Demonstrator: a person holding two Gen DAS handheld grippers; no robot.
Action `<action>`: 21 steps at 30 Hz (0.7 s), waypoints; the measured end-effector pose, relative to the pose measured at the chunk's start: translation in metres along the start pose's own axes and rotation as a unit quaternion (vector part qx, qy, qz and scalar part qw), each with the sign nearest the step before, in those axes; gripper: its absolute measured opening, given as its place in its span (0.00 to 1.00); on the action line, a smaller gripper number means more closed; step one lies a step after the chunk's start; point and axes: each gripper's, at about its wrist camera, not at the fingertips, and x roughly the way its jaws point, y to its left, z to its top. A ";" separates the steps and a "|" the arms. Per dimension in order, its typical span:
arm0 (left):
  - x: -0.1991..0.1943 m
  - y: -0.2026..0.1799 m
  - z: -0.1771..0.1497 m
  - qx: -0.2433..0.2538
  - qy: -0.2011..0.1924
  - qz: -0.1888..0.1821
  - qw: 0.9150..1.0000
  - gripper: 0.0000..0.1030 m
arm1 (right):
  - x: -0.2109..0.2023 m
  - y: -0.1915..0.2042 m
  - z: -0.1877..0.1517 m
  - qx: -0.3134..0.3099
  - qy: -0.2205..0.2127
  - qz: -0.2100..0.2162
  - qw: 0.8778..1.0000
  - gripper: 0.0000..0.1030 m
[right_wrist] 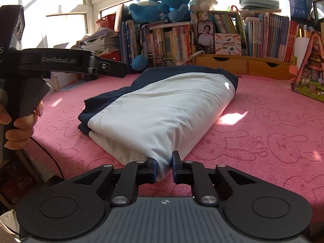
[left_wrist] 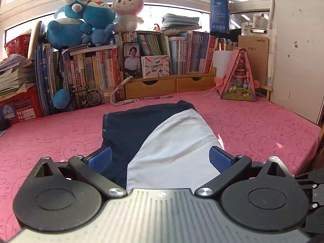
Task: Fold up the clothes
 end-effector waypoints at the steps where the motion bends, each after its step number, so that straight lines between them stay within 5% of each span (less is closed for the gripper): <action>1: 0.008 -0.003 -0.004 0.001 0.010 -0.004 1.000 1.00 | 0.001 0.002 -0.001 -0.006 0.003 0.007 1.000 0.16; 6: 0.031 0.004 -0.031 -0.021 0.069 0.000 0.997 1.00 | -0.003 -0.016 -0.001 0.023 0.020 0.051 0.998 0.28; 8: 0.032 0.014 -0.040 -0.043 0.079 -0.006 0.996 1.00 | -0.007 -0.037 0.001 0.072 0.033 0.082 0.994 0.52; 12: 0.025 0.012 -0.053 -0.021 0.073 0.012 0.997 1.00 | -0.002 -0.080 0.003 0.202 0.027 0.143 0.968 0.67; 15: 0.022 0.007 -0.059 -0.003 0.069 0.019 0.997 1.00 | 0.009 -0.108 0.008 0.285 0.004 0.172 0.943 0.88; 18: 0.021 0.009 -0.061 -0.009 0.067 0.013 0.998 1.00 | 0.022 -0.136 0.016 0.353 -0.014 0.187 0.917 0.92; 21: 0.022 0.009 -0.061 -0.007 0.067 0.013 0.998 1.00 | 0.046 -0.143 0.039 0.348 -0.001 0.149 0.926 0.95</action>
